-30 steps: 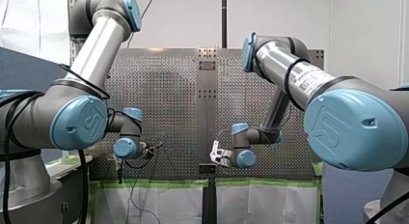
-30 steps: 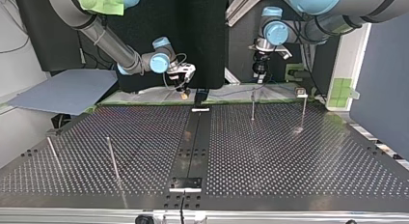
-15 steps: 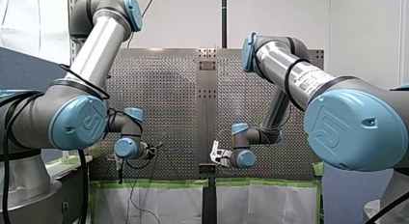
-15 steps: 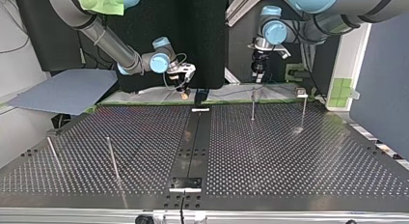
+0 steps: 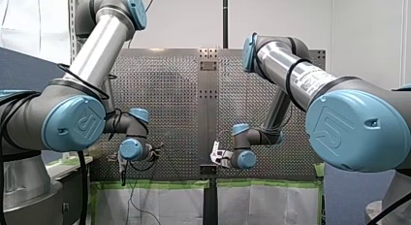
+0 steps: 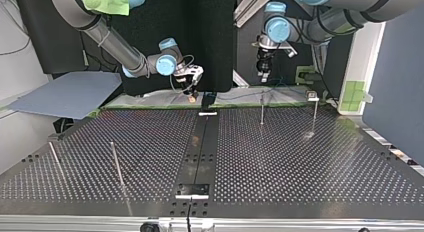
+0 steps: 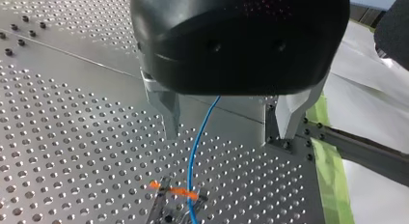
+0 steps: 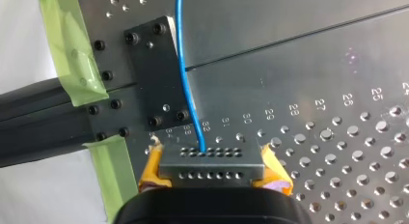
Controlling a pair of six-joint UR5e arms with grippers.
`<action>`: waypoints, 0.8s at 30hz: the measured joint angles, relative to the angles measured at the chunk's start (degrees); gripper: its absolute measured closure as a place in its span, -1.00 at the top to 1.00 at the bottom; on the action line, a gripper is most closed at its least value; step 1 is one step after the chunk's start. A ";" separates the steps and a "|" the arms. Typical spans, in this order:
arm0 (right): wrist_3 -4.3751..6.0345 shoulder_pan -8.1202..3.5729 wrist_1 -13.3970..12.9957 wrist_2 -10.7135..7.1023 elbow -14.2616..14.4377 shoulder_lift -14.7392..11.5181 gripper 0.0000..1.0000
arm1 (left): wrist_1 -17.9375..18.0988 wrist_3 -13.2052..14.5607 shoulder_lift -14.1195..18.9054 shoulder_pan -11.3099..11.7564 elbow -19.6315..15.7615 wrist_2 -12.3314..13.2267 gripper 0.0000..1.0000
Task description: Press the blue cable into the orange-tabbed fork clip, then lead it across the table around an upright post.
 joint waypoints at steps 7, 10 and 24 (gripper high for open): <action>0.00 0.05 0.00 0.00 0.01 0.00 -1.00 | -1.24 -1.45 0.00 -1.54 1.14 -0.24 0.96; 0.00 0.06 0.00 0.00 0.00 0.00 -1.00 | -1.72 -1.77 -0.01 -2.33 2.06 -0.31 0.96; 0.00 0.08 -0.02 0.00 -0.03 0.00 -1.00 | -4.20 -4.08 -0.29 -4.93 7.97 -3.78 0.96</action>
